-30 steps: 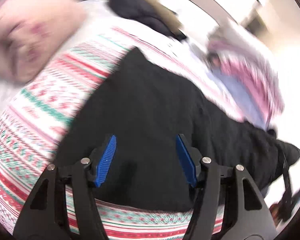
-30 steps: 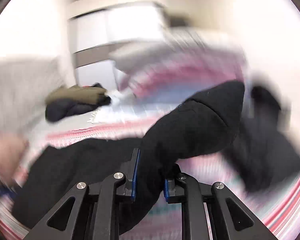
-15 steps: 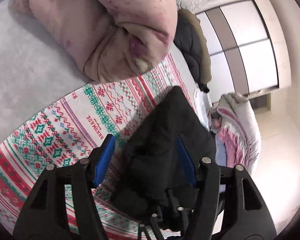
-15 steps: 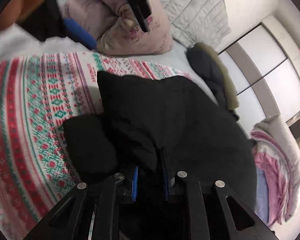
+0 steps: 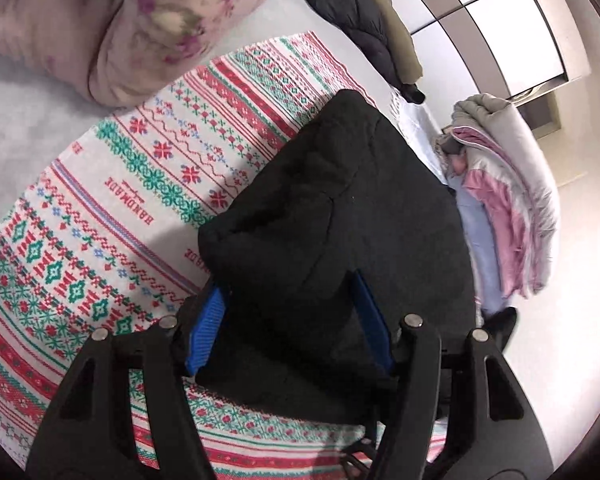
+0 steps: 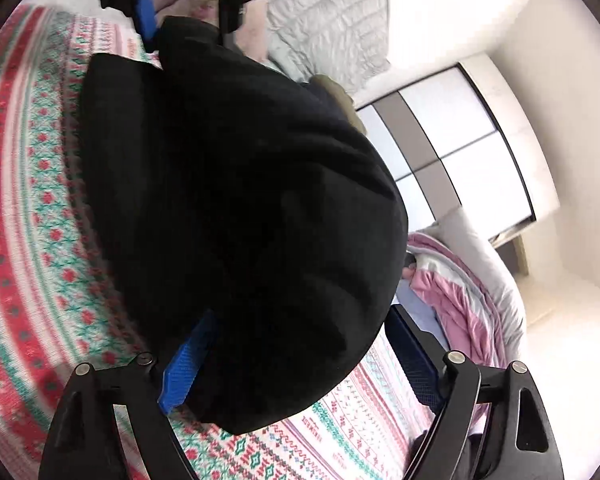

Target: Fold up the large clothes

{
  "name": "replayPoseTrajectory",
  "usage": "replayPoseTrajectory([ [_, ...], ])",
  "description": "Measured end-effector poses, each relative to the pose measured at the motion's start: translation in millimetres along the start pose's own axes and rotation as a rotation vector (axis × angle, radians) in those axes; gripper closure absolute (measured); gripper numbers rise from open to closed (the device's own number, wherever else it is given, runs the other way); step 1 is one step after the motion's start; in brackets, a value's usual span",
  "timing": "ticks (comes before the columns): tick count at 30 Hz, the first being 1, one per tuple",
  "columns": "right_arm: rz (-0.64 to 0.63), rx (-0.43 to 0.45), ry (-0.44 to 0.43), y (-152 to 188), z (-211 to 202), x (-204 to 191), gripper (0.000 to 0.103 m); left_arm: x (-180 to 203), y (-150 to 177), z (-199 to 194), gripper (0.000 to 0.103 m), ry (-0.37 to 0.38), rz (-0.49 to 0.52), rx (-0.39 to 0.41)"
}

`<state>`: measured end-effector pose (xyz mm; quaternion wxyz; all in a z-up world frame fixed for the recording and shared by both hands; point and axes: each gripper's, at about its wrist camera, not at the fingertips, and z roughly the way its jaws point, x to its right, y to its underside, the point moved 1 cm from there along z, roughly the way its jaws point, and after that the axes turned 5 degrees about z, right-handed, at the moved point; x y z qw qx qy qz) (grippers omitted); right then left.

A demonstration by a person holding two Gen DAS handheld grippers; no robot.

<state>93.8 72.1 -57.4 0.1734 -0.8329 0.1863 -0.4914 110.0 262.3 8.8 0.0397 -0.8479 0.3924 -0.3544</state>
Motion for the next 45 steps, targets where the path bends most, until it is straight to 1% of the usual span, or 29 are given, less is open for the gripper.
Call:
replayPoseTrajectory([
  [1, 0.022, -0.007, 0.012, -3, 0, 3, 0.039, 5, 2, 1, 0.041, -0.022, 0.025, 0.005],
  [2, 0.03, -0.036, 0.03, -7, 3, 6, 0.048, 9, 3, 1, 0.045, -0.04, 0.051, 0.011],
  [3, 0.033, -0.046, 0.026, -9, 7, 7, 0.051, 13, 6, 1, 0.046, -0.053, 0.074, 0.018],
  [5, 0.028, -0.088, 0.021, -6, 10, 10, 0.06, 21, 11, -2, 0.05, -0.077, 0.116, 0.028],
  [6, 0.002, -0.108, 0.031, -2, 9, 9, 0.061, 26, 16, -3, 0.051, -0.089, 0.142, 0.023],
  [8, -0.048, -0.13, 0.033, 13, 7, 4, 0.062, 39, 27, -1, 0.052, -0.153, 0.232, 0.01],
  [9, -0.068, -0.134, 0.034, 28, 20, 3, 0.062, 46, 33, 1, 0.052, -0.205, 0.283, 0.011],
  [10, -0.091, -0.132, 0.037, 32, 20, -2, 0.063, 53, 41, 6, 0.052, -0.273, 0.344, 0.0],
  [11, -0.112, -0.126, 0.041, 36, 17, -5, 0.063, 54, 46, 8, 0.052, -0.298, 0.365, -0.016],
  [13, -0.124, -0.115, 0.028, 40, 17, -2, 0.063, 49, 49, 6, 0.055, -0.284, 0.36, -0.045],
  [18, -0.121, -0.058, -0.011, 61, 18, -4, 0.064, 37, 51, 1, 0.062, -0.196, 0.325, -0.097],
  [19, -0.116, -0.052, -0.013, 63, 18, -6, 0.064, 35, 50, -1, 0.066, -0.174, 0.315, -0.102],
  [20, -0.111, -0.047, -0.017, 62, 19, -3, 0.064, 30, 46, -4, 0.072, -0.115, 0.28, -0.11],
  [21, -0.107, -0.04, -0.025, 61, 19, -1, 0.064, 27, 45, -8, 0.073, -0.076, 0.253, -0.115],
  [22, -0.084, -0.032, -0.04, 63, 24, 6, 0.064, 21, 40, -12, 0.073, -0.014, 0.21, -0.118],
  [23, -0.047, -0.024, -0.059, 64, 23, 10, 0.064, 19, 37, -15, 0.073, 0.022, 0.193, -0.116],
  [25, -0.023, -0.009, -0.074, 65, 21, 14, 0.064, 17, 34, -18, 0.072, 0.055, 0.167, -0.102],
  [26, 0.0, -0.006, -0.088, 67, 22, 18, 0.064, 19, 33, -19, 0.069, 0.057, 0.155, -0.095],
  [28, 0.037, -0.008, -0.109, 65, 20, 22, 0.064, 21, 32, -22, 0.063, 0.027, 0.152, -0.078],
  [32, 0.06, -0.024, -0.11, 63, 20, 23, 0.064, 21, 25, -34, 0.049, -0.041, 0.162, 0.023],
  [33, 0.076, -0.029, -0.115, 63, 27, 31, 0.064, 20, 22, -35, 0.048, -0.044, 0.157, 0.037],
  [36, 0.115, -0.05, -0.12, 60, 27, 32, 0.06, 19, 16, -26, 0.046, -0.044, 0.166, 0.028],
  [37, 0.118, -0.06, -0.107, 58, 31, 35, 0.054, 22, 15, -21, 0.044, -0.062, 0.182, 0.026],
  [38, 0.114, -0.064, -0.086, 56, 32, 35, 0.045, 23, 16, -19, 0.042, -0.074, 0.191, 0.028],
  [39, 0.101, -0.066, -0.042, 53, 31, 32, 0.039, 26, 15, -14, 0.041, -0.091, 0.198, 0.029],
  [40, 0.08, -0.063, 0.013, 50, 31, 29, 0.027, 27, 14, -9, 0.041, -0.103, 0.195, 0.029],
  [41, 0.059, -0.056, 0.061, 48, 30, 26, 0.022, 28, 14, -9, 0.041, -0.111, 0.191, 0.031],
  [42, 0.036, -0.047, 0.093, 45, 30, 23, 0.022, 28, 14, -8, 0.041, -0.118, 0.188, 0.033],
  [45, -0.02, -0.028, 0.134, 38, 31, 10, 0.022, 32, 14, -4, 0.044, -0.151, 0.206, 0.032],
])
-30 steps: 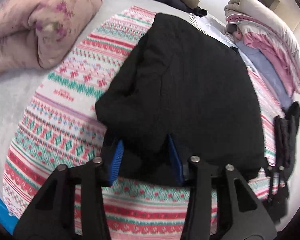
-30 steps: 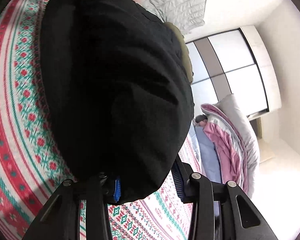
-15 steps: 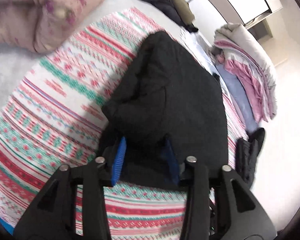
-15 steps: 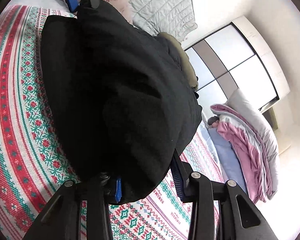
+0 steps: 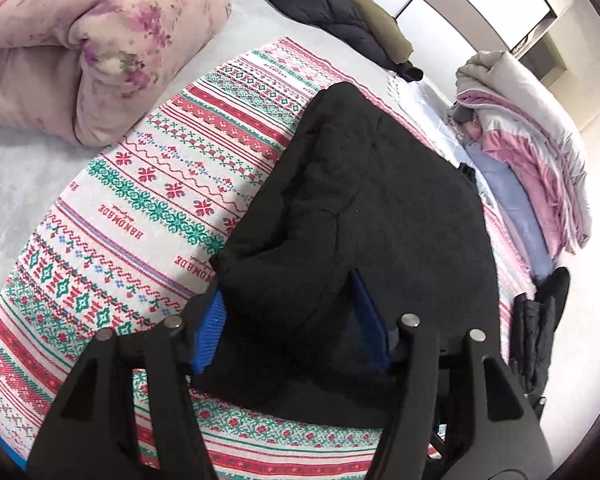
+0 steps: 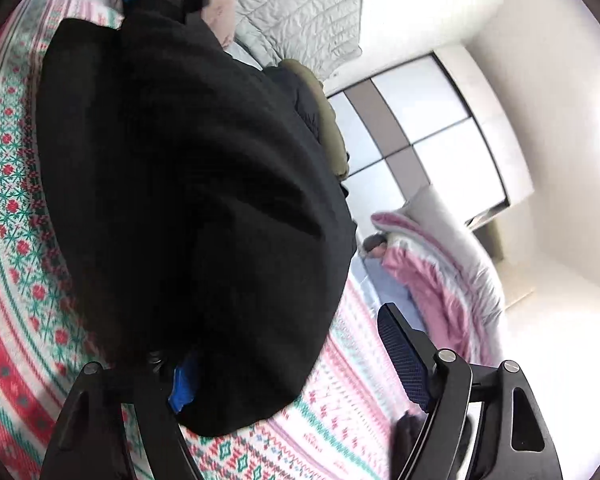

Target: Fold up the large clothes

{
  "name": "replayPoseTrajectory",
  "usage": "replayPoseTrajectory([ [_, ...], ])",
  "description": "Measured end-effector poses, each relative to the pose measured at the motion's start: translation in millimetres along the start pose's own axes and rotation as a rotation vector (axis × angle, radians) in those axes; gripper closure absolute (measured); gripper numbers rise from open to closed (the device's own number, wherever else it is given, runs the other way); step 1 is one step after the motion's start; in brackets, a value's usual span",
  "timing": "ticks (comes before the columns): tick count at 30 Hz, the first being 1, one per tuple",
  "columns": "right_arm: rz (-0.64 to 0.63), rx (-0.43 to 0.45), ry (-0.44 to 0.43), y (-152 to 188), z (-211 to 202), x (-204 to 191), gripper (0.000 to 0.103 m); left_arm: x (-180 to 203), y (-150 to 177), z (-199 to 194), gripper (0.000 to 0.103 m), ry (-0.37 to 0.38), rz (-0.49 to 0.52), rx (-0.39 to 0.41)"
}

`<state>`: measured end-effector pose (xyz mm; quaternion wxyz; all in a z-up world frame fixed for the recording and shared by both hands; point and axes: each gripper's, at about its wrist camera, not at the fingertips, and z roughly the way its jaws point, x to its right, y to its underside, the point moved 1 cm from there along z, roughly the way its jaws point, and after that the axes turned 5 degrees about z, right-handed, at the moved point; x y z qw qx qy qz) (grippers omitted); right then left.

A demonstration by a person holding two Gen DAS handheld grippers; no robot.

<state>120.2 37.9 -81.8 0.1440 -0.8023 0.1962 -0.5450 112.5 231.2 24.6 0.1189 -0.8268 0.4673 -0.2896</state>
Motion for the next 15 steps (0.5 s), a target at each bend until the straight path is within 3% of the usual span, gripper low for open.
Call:
replayPoseTrajectory([
  [3, -0.044, 0.025, 0.008, -6, -1, -9, 0.026, 5, 1, -1, 0.056, -0.013, 0.025, 0.019],
  [5, -0.036, 0.031, -0.04, -8, -1, -9, 0.058, 6, 1, -4, 0.066, -0.009, 0.021, 0.027],
  [6, -0.03, 0.029, -0.045, -7, -3, -8, 0.061, 6, 0, -7, 0.068, 0.006, 0.008, 0.033],
  [9, 0.098, -0.011, -0.125, 1, -3, 23, 0.071, 9, 6, -27, 0.071, 0.151, -0.063, 0.034],
  [11, 0.172, -0.028, -0.148, 13, -4, 43, 0.072, 25, 16, -42, 0.071, 0.194, -0.024, 0.043],
  [13, 0.198, -0.044, -0.177, 22, -2, 51, 0.072, 40, 27, -42, 0.071, 0.124, 0.047, 0.031],
  [15, 0.114, -0.029, -0.173, 26, -4, 34, 0.072, 39, 33, -27, 0.071, 0.017, 0.076, -0.004],
])
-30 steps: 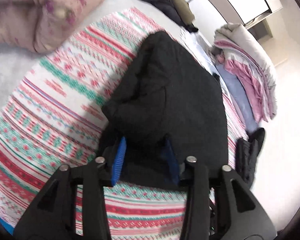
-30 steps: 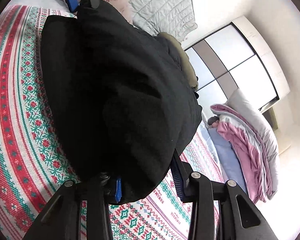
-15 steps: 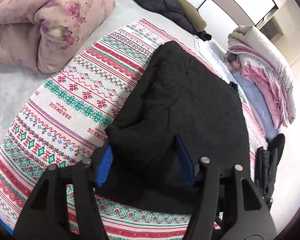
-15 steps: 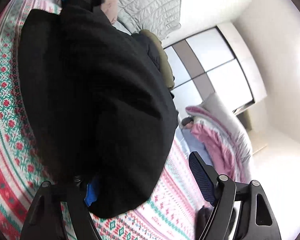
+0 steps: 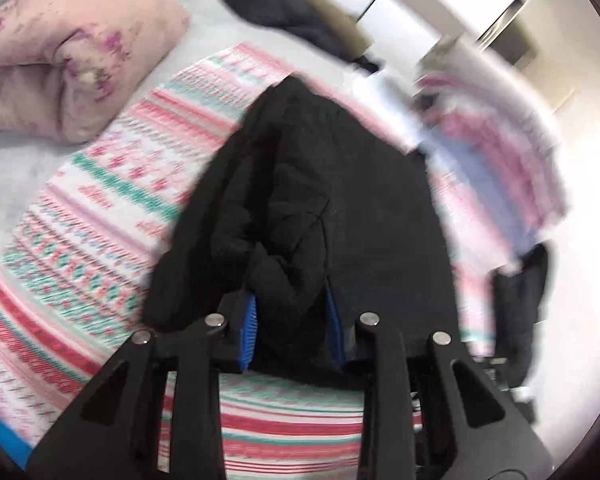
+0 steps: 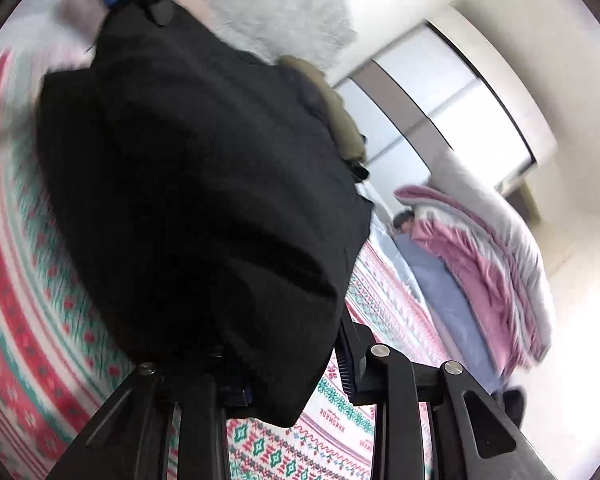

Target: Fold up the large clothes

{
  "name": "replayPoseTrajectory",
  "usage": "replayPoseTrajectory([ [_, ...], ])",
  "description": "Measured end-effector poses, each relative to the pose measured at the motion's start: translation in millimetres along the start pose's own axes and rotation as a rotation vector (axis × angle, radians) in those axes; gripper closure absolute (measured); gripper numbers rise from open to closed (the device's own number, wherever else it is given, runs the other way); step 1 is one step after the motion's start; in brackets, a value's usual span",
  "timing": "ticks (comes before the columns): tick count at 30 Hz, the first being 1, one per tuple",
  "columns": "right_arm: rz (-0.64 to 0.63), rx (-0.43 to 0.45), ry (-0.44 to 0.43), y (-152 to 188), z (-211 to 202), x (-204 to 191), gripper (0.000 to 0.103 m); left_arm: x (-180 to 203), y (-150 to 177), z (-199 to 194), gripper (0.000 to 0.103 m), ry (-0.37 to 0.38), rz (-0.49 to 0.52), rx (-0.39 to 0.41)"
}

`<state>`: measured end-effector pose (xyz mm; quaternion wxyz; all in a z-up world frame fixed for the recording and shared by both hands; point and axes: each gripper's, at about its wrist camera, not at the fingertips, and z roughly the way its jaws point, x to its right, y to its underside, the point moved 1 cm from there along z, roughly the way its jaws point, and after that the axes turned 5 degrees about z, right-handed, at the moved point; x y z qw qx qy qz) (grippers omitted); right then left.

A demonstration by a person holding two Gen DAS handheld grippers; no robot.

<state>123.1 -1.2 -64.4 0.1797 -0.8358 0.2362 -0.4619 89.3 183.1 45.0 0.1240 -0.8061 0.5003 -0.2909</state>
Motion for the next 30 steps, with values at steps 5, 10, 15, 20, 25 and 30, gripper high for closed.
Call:
replayPoseTrajectory([
  [5, -0.096, 0.045, -0.007, -3, -5, -20, 0.072, -34, 4, 14, 0.07, 0.015, -0.081, -0.078],
  [10, -0.004, 0.068, -0.052, -26, -3, -3, 0.072, -26, -9, -3, 0.071, -0.065, -0.006, 0.079],
  [15, -0.11, -0.001, -0.056, -23, -1, -24, 0.072, -39, -3, 22, 0.068, -0.083, -0.008, -0.02],
  [20, -0.132, 0.006, -0.094, -8, 0, -29, 0.071, -38, 0, 19, 0.066, -0.1, 0.006, -0.057],
  [25, -0.088, 0.039, -0.122, -2, -13, -22, 0.037, -38, 0, 19, 0.062, -0.109, 0.011, -0.054],
  [30, 0.11, 0.049, -0.476, 10, -54, 40, 0.023, -42, 1, 21, 0.06, -0.094, 0.006, -0.061],
])
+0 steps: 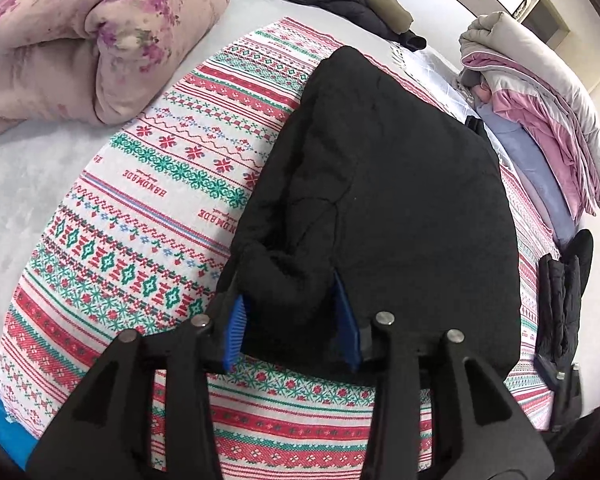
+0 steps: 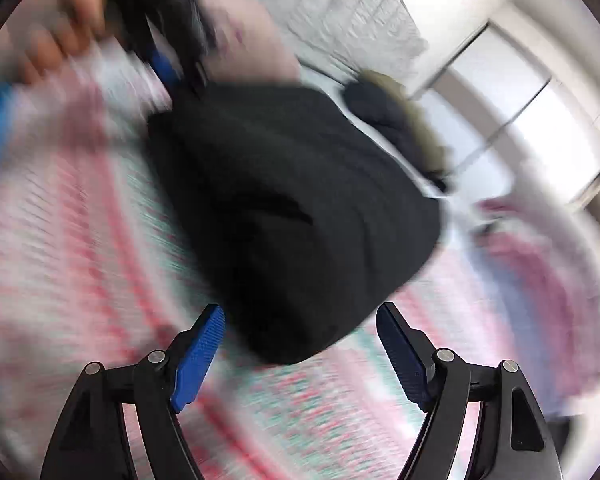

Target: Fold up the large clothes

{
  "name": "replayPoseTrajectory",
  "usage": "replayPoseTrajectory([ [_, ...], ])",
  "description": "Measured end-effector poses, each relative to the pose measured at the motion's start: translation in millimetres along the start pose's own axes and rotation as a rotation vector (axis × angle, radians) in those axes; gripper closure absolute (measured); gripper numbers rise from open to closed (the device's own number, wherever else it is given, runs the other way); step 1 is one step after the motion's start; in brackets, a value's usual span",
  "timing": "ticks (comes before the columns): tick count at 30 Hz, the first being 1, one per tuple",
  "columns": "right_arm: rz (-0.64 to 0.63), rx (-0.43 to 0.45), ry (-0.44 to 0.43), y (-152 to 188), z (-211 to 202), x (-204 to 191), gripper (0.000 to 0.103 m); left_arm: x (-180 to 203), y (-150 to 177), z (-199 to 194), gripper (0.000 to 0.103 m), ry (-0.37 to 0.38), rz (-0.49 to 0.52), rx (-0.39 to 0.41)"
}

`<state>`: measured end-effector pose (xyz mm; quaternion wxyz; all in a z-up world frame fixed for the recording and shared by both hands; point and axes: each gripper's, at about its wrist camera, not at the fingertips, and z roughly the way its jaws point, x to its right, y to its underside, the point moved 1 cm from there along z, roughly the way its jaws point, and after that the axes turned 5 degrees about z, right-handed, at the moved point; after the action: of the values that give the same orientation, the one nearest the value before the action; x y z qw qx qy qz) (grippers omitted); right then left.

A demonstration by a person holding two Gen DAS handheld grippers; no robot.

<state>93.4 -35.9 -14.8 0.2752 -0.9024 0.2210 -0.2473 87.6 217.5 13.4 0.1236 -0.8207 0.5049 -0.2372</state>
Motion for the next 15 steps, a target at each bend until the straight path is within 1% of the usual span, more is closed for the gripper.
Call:
replayPoseTrajectory([
  [1, 0.068, 0.043, -0.04, -2, -12, 14, 0.023, 0, 0, 1, 0.059, 0.0, -0.002, -0.004],
  [2, 0.154, 0.087, -0.06, -4, -22, 32, 0.023, 0, 0, 0, 0.059, 0.0, -0.003, -0.005],
  [3, 0.255, 0.123, -0.065, -7, -27, 53, 0.023, 0, 0, 1, 0.059, 0.0, -0.004, -0.007],
  [4, 0.389, 0.152, -0.076, -10, -29, 75, 0.023, -1, -1, 1, 0.058, 0.0, -0.007, -0.01],
  [5, 0.487, 0.167, -0.106, -12, -27, 91, 0.024, -1, -1, 1, 0.058, 0.002, -0.012, -0.013],
  [6, 0.608, 0.188, -0.188, -15, -22, 104, 0.026, -2, -1, 2, 0.058, 0.006, -0.018, -0.017],
  [7, 0.664, 0.196, -0.263, -18, -14, 112, 0.04, -3, -1, 2, 0.058, 0.01, -0.023, -0.02],
  [8, 0.692, 0.189, -0.315, -23, -6, 114, 0.058, -4, -1, 2, 0.057, 0.014, -0.027, -0.022],
  [9, 0.712, 0.15, -0.335, -28, 8, 111, 0.064, -5, -2, 2, 0.057, 0.018, -0.031, -0.024],
  [10, 0.717, 0.099, -0.324, -32, 23, 108, 0.069, -6, -1, 3, 0.057, 0.023, -0.035, -0.026],
  [11, 0.716, 0.055, -0.322, -35, 38, 104, 0.07, -7, -2, 3, 0.056, 0.026, -0.033, -0.028],
  [13, 0.715, -0.079, -0.359, -34, 73, 88, 0.07, -10, -2, 3, 0.056, 0.019, -0.035, -0.029],
  [15, 0.679, -0.123, -0.332, -30, 86, 78, 0.071, -13, -1, 4, 0.056, 0.041, -0.045, -0.04],
])
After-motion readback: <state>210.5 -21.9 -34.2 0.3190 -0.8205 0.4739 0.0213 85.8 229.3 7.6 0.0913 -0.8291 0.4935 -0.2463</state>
